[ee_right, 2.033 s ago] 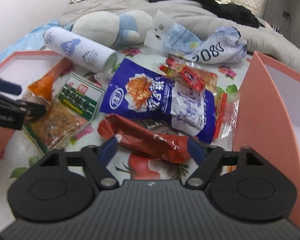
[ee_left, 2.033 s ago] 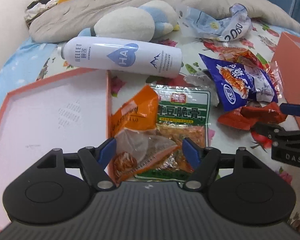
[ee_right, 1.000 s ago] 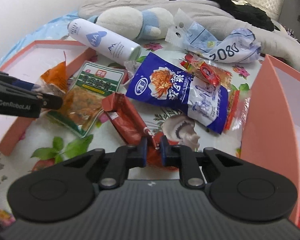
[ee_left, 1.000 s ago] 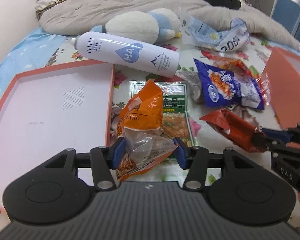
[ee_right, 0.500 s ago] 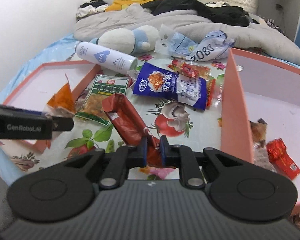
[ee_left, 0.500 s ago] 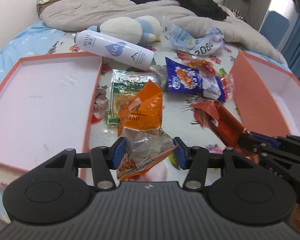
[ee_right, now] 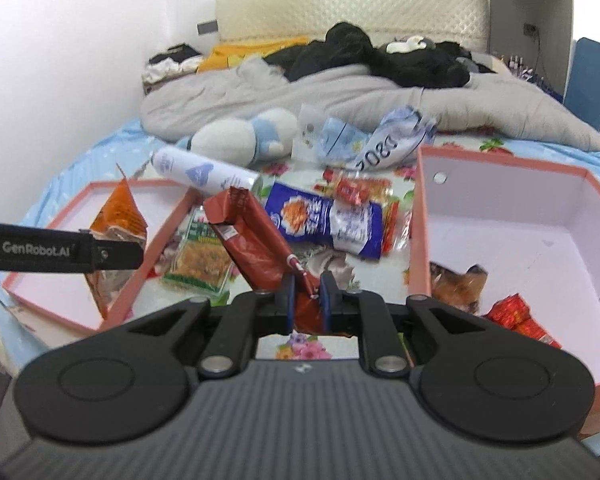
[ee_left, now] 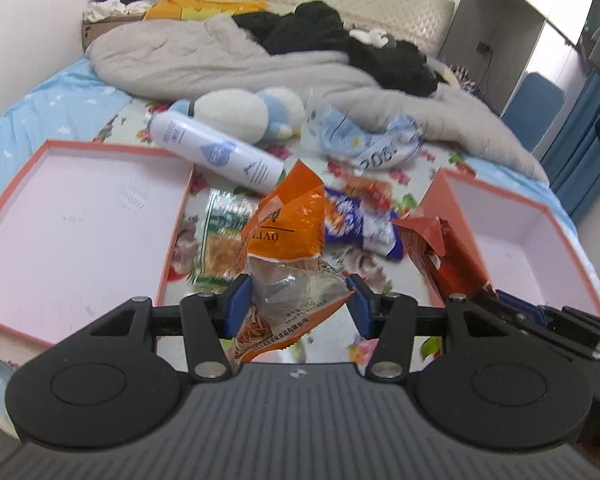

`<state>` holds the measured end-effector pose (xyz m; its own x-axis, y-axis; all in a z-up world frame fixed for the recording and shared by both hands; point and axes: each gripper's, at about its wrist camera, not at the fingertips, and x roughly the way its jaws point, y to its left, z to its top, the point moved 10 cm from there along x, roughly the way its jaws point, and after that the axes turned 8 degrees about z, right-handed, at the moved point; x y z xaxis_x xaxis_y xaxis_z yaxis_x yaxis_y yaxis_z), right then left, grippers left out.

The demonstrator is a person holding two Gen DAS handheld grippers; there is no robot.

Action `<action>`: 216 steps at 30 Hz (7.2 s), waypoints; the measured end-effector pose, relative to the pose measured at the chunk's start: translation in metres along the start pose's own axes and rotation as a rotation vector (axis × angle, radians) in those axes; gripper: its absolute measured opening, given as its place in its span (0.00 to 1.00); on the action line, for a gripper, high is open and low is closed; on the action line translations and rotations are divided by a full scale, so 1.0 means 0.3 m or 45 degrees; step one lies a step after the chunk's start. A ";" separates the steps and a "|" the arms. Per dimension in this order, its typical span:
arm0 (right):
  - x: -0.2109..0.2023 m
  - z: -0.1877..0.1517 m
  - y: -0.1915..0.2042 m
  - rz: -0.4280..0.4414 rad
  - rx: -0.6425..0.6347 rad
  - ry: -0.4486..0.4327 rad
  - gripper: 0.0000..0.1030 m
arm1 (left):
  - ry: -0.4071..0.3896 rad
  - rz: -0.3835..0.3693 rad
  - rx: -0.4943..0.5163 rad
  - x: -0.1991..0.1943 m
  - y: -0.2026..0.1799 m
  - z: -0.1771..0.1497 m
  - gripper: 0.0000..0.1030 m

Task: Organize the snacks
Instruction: 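Lift the orange bag with the left tool while the right tool lifts the red wrapper, then carry both snacks over the deep pink box and open both tools to release them, then withdraw both open tools from the deep pink box, then move both open tools down toward the snack pile beside the box, then lower the left tool onto the green-labelled bean bag while the right tool grasps the red packet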

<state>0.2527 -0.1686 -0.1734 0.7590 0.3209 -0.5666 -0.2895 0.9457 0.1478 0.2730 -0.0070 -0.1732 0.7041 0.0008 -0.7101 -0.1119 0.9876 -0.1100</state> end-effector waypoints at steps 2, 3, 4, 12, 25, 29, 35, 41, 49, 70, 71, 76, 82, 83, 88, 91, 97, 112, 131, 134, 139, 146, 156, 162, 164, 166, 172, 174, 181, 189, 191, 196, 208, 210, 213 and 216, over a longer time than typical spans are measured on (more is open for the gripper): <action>-0.023 0.020 -0.007 -0.035 -0.029 -0.017 0.15 | -0.026 -0.027 -0.019 -0.024 -0.018 0.031 0.56; -0.032 0.029 -0.013 -0.036 -0.019 -0.025 0.15 | -0.036 -0.035 -0.023 -0.035 -0.029 0.046 0.56; -0.045 0.042 -0.019 -0.042 -0.017 -0.038 0.15 | -0.045 -0.039 -0.024 -0.045 -0.039 0.061 0.56; -0.163 0.137 -0.090 -0.089 0.028 -0.139 0.15 | -0.136 -0.114 -0.013 -0.162 -0.135 0.171 0.56; -0.320 0.298 -0.289 -0.197 0.051 -0.252 0.15 | -0.182 -0.277 0.075 -0.230 -0.451 0.289 0.54; -0.323 0.295 -0.386 -0.233 0.072 -0.225 0.15 | -0.160 -0.321 0.136 -0.195 -0.600 0.294 0.54; -0.254 0.220 -0.583 -0.255 0.176 -0.074 0.15 | -0.041 -0.366 0.230 -0.045 -0.816 0.251 0.54; -0.149 0.065 -0.744 -0.199 0.334 0.160 0.16 | 0.104 -0.368 0.371 0.109 -0.970 0.161 0.54; -0.095 -0.058 -0.909 -0.230 0.485 0.371 0.16 | 0.238 -0.333 0.440 0.249 -1.044 0.089 0.54; -0.044 0.021 -0.908 -0.277 0.209 0.589 0.24 | 0.422 -0.356 0.385 0.356 -1.033 0.027 0.58; -0.038 0.015 -0.899 -0.262 0.218 0.583 0.31 | 0.417 -0.354 0.379 0.352 -1.021 0.031 0.60; -0.044 0.025 -0.897 -0.224 0.287 0.515 0.54 | 0.377 -0.371 0.322 0.322 -0.966 0.075 0.68; -0.125 0.093 -0.852 -0.206 0.333 0.332 0.54 | 0.262 -0.386 0.327 0.212 -0.900 0.140 0.68; -0.136 0.102 -0.839 -0.192 0.336 0.315 0.54 | 0.238 -0.382 0.334 0.190 -0.886 0.146 0.68; -0.201 0.165 -0.771 -0.127 0.346 0.168 0.54 | 0.141 -0.370 0.349 0.082 -0.815 0.165 0.68; -0.225 0.179 -0.718 -0.165 0.249 0.134 0.54 | 0.083 -0.379 0.331 0.018 -0.775 0.176 0.68; -0.289 0.181 -0.641 -0.135 0.275 0.009 0.54 | 0.006 -0.354 0.300 -0.066 -0.686 0.168 0.68; -0.369 0.090 -0.393 -0.118 0.318 -0.171 0.54 | -0.078 -0.220 0.252 -0.147 -0.419 0.046 0.68; -0.285 0.006 -0.123 0.013 0.176 -0.076 0.54 | -0.111 -0.092 0.203 -0.351 -0.164 0.008 0.75; -0.247 0.020 -0.132 0.007 0.175 -0.052 0.54 | -0.079 -0.156 0.261 -0.412 -0.225 0.038 0.80; -0.208 0.044 -0.143 0.001 0.160 -0.030 0.54 | -0.031 -0.198 0.343 -0.515 -0.315 0.077 0.84; -0.160 0.071 -0.165 -0.008 0.170 0.004 0.54 | 0.114 -0.191 0.372 -0.583 -0.348 0.118 0.85; -0.073 0.134 -0.145 0.005 0.120 0.012 0.54 | 0.250 -0.133 0.313 -0.492 -0.289 0.114 0.85; 0.007 0.151 -0.116 0.042 0.074 0.034 0.54 | 0.295 -0.107 0.287 -0.411 -0.266 0.099 0.85; 0.039 0.155 -0.115 0.052 0.067 0.044 0.54 | 0.331 -0.106 0.262 -0.375 -0.259 0.092 0.85; 0.069 0.163 -0.117 0.058 0.057 0.051 0.54 | 0.344 -0.087 0.233 -0.329 -0.250 0.099 0.86; 0.178 0.195 -0.175 0.057 0.083 0.083 0.54 | 0.321 -0.026 0.174 -0.162 -0.176 0.148 0.86; 0.214 0.212 -0.187 0.068 0.096 0.100 0.54 | 0.330 -0.006 0.135 -0.090 -0.138 0.163 0.86; 0.352 0.317 -0.183 0.127 0.068 0.133 0.54 | 0.371 0.066 0.107 0.198 -0.022 0.161 0.86; 0.621 0.349 -0.201 0.165 0.124 0.301 0.55 | 0.411 0.062 0.096 0.506 0.048 0.113 0.84; 0.684 0.347 -0.205 0.183 0.126 0.325 0.60 | 0.425 0.029 0.118 0.551 0.043 0.095 0.85; 0.830 0.319 -0.262 0.058 0.123 0.381 0.69 | 0.410 0.067 0.195 0.646 0.051 0.055 0.84; 0.987 0.254 -0.353 -0.052 0.173 0.465 0.69 | 0.471 0.115 0.256 0.782 0.118 -0.067 0.83; 0.996 0.241 -0.363 -0.024 0.225 0.481 0.68 | 0.454 0.121 0.250 0.778 0.117 -0.071 0.82; 1.001 0.214 -0.369 -0.012 0.263 0.497 0.63 | 0.431 0.128 0.225 0.778 0.123 -0.068 0.77; 0.992 0.209 -0.361 0.007 0.277 0.490 0.54 | 0.410 0.133 0.210 0.776 0.128 -0.060 0.72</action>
<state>0.5465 -0.1724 -0.3071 0.4735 0.3219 -0.8199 -0.1321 0.9463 0.2952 0.4199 0.0282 -0.3552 0.4353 0.0795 -0.8968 -0.0384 0.9968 0.0697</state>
